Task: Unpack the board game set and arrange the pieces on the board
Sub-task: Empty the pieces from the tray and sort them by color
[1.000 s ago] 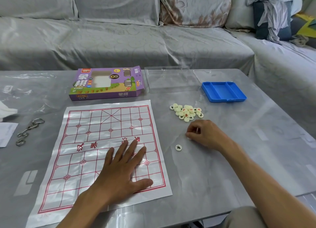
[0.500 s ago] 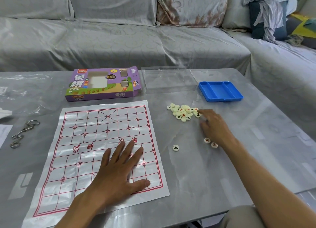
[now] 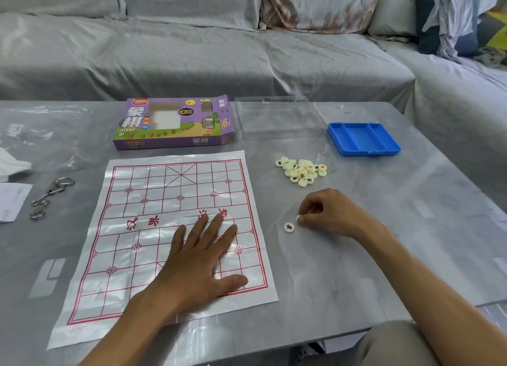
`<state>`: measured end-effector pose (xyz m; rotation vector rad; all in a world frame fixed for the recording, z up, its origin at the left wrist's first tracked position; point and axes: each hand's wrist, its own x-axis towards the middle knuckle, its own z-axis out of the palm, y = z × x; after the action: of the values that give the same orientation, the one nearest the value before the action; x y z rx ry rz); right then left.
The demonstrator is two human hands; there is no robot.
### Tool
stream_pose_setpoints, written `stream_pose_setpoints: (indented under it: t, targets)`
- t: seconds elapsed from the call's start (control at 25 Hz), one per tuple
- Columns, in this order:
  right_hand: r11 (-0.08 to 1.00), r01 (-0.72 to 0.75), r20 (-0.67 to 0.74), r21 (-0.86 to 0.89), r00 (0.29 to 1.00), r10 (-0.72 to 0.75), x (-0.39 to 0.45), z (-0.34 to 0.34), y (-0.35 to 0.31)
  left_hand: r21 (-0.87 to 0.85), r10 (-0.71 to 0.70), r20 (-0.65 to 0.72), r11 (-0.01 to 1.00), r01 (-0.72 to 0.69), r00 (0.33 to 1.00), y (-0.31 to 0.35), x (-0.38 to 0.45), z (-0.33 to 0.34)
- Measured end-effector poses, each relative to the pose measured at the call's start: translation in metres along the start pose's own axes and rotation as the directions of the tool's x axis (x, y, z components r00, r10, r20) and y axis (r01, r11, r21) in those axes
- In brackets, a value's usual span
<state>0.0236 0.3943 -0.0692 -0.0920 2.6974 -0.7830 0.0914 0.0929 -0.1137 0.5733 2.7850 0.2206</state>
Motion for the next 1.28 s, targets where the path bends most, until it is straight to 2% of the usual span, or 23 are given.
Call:
stream_pose_setpoints:
  t: [0.04,0.08,0.12,0.2,0.24,0.28,0.4,0.56,0.76,0.88,0.96,1.0,1.08,1.16,1.28]
  targets:
    - [0.999,0.035,0.052,-0.005,0.998,-0.035,-0.002,0.003,-0.005,0.002,-0.002,0.001,1.0,0.002,1.0,-0.001,0.001,0.0]
    - [0.998,0.068,0.021,-0.013,0.998,-0.067,-0.003,0.005,-0.007,0.004,-0.001,0.001,1.0,0.001,1.0,-0.001,0.001,0.0]
    - [0.996,0.084,-0.092,-0.012,0.992,-0.085,-0.001,0.006,-0.006,0.004,-0.002,-0.002,1.0,0.002,1.0,-0.001,0.001,0.001]
    - [0.998,0.055,-0.386,-0.003,0.921,-0.052,0.009,0.004,0.0,-0.003,-0.003,-0.012,1.0,0.003,1.0,-0.001,0.0,0.0]
    - [1.0,0.019,-0.471,-0.014,0.882,-0.023,0.016,0.004,0.004,-0.005,-0.003,-0.012,1.0,0.003,1.0,0.0,0.0,0.0]
    - [0.999,-0.034,-0.499,-0.032,0.867,0.013,0.023,0.005,0.007,-0.006,-0.002,-0.009,1.0,0.002,1.0,0.0,-0.001,0.001]
    - [0.985,-0.156,-0.47,-0.077,0.877,0.102,0.04,0.013,0.014,-0.005,-0.004,-0.009,1.0,0.004,1.0,0.0,0.0,0.001]
    - [0.982,-0.099,-0.428,-0.159,0.904,0.022,0.042,0.008,0.013,-0.01,-0.007,-0.012,1.0,0.007,1.0,0.0,-0.001,0.001]
    - [0.999,-0.024,-0.114,-0.026,0.993,0.021,0.013,0.0,0.005,0.02,-0.008,0.003,1.0,0.008,1.0,0.002,-0.001,-0.001]
    - [0.996,0.029,0.074,0.084,0.997,-0.036,0.003,0.001,0.001,0.025,-0.009,0.003,1.0,0.009,1.0,0.001,-0.001,-0.001]
    - [0.989,0.049,0.122,0.136,0.99,-0.066,0.003,0.0,0.004,0.015,-0.007,0.001,1.0,0.007,1.0,0.001,-0.001,0.0]
    - [0.984,0.051,0.081,0.168,0.995,-0.065,0.004,0.0,0.005,0.016,-0.007,0.0,1.0,0.007,1.0,0.001,-0.001,0.0]
    - [0.983,0.042,-0.18,0.177,0.984,-0.009,0.011,0.004,0.007,0.025,-0.004,0.002,1.0,0.004,1.0,0.001,0.0,0.001]
    - [0.996,-0.04,-0.415,0.081,0.907,0.071,0.023,0.009,0.007,0.015,-0.004,-0.009,1.0,0.005,1.0,0.002,0.0,0.001]
    - [0.982,-0.18,-0.49,-0.065,0.863,0.126,0.04,0.016,0.002,0.005,-0.009,-0.019,1.0,0.009,1.0,0.002,-0.001,0.001]
